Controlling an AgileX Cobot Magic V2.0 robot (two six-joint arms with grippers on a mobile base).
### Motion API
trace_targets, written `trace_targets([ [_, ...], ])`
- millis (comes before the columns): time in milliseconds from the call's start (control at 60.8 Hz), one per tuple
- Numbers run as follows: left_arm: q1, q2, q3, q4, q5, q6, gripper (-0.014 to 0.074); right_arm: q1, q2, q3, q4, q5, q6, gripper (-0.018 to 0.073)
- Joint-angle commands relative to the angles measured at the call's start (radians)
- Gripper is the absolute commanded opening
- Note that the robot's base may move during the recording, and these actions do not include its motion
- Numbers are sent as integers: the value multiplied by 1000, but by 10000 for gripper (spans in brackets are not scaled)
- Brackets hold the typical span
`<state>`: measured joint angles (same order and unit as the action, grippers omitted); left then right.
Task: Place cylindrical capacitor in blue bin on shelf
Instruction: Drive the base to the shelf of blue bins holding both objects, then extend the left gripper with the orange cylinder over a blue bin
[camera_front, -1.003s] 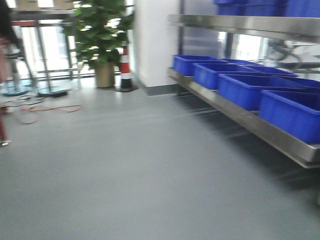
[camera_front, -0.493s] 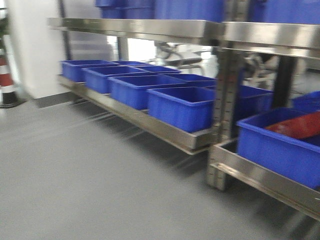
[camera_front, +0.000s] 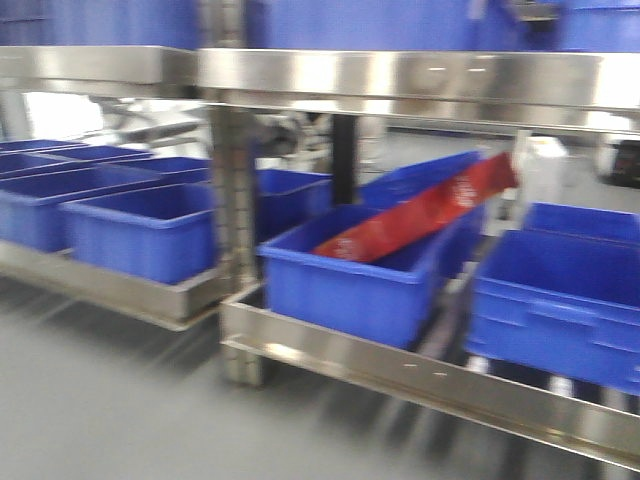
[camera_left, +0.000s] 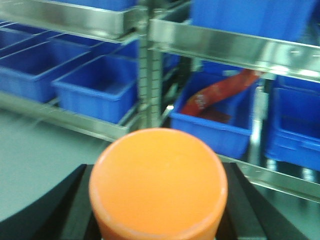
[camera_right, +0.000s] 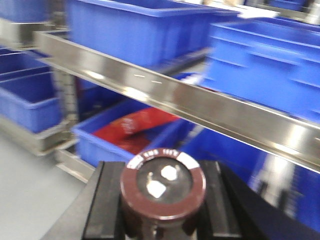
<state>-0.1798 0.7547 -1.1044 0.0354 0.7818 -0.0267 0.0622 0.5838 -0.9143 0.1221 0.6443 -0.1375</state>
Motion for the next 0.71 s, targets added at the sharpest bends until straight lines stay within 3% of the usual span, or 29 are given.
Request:
trace_targets([
  [0, -6, -3, -6, -5, -22, -4, -111, 1, -1, -3, -2, -24, -4, -153],
  [691, -6, -3, -6, -5, -22, -4, -111, 1, -1, -3, -2, -24, -4, -153],
])
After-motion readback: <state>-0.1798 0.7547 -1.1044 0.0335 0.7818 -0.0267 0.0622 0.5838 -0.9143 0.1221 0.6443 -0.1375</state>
